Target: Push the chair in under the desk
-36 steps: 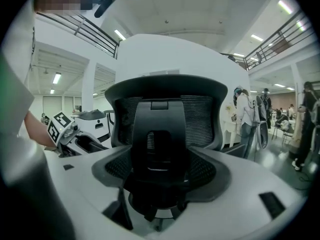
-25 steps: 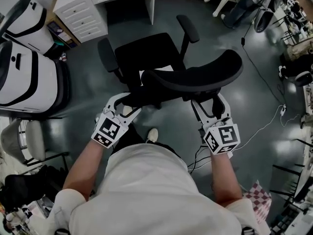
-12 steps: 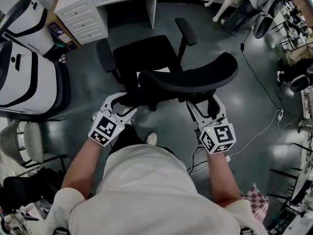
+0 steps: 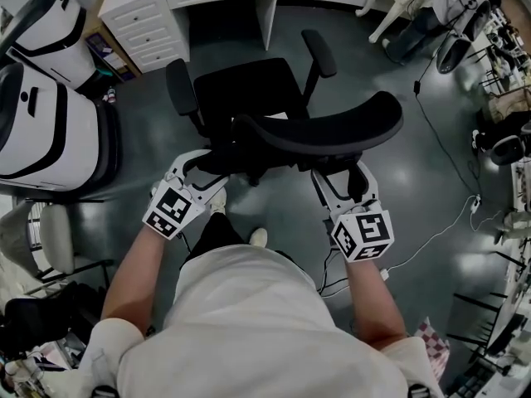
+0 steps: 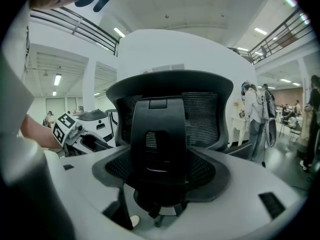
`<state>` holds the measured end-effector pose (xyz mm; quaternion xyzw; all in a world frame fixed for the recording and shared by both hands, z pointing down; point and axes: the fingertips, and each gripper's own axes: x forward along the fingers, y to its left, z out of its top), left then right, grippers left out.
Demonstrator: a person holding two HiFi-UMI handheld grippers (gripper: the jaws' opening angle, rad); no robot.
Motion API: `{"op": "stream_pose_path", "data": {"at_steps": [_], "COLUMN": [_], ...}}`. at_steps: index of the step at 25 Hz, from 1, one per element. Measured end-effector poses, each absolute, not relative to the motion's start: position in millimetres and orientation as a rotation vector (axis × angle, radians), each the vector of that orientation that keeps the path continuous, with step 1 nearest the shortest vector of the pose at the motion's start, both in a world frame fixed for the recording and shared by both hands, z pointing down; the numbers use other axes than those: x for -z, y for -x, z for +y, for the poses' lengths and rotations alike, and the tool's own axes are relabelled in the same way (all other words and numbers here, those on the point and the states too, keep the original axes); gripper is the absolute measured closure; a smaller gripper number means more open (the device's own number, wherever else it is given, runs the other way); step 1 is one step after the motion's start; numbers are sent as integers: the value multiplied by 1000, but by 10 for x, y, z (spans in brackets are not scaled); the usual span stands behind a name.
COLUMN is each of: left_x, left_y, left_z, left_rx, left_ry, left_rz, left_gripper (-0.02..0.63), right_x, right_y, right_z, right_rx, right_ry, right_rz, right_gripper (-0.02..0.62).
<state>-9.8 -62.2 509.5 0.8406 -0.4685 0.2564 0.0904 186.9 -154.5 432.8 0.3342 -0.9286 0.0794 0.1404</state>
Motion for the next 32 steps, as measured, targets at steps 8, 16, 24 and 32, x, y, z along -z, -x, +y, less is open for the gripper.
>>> {"op": "stream_pose_path", "data": {"at_steps": [8,16,24,32], "left_x": [-5095,-5110,-5077,-5098], "left_y": [380,639,853,983], "left_z": [-748,-848,-1064,-1263], "left_rx": [-765,-761,-774,-788], "left_ry": [-2507,-2519,-2534,-2542], "left_rz": [-1375,-1347,-1302,-1276], "left_gripper": [367,365,370,377], "right_x": [-4330,-4335,-4298,-4313], "right_y": [-1614,-1349,-1141,-993], "right_z": [-1611,-1678,-1853,-2067], "right_rx": [-235,-227,-229,-229], "right_ry": [-989,-979,-977,-955], "right_rz": [-2676,-2679,-2678,-2675], "right_gripper": [267,267,267,267]}}
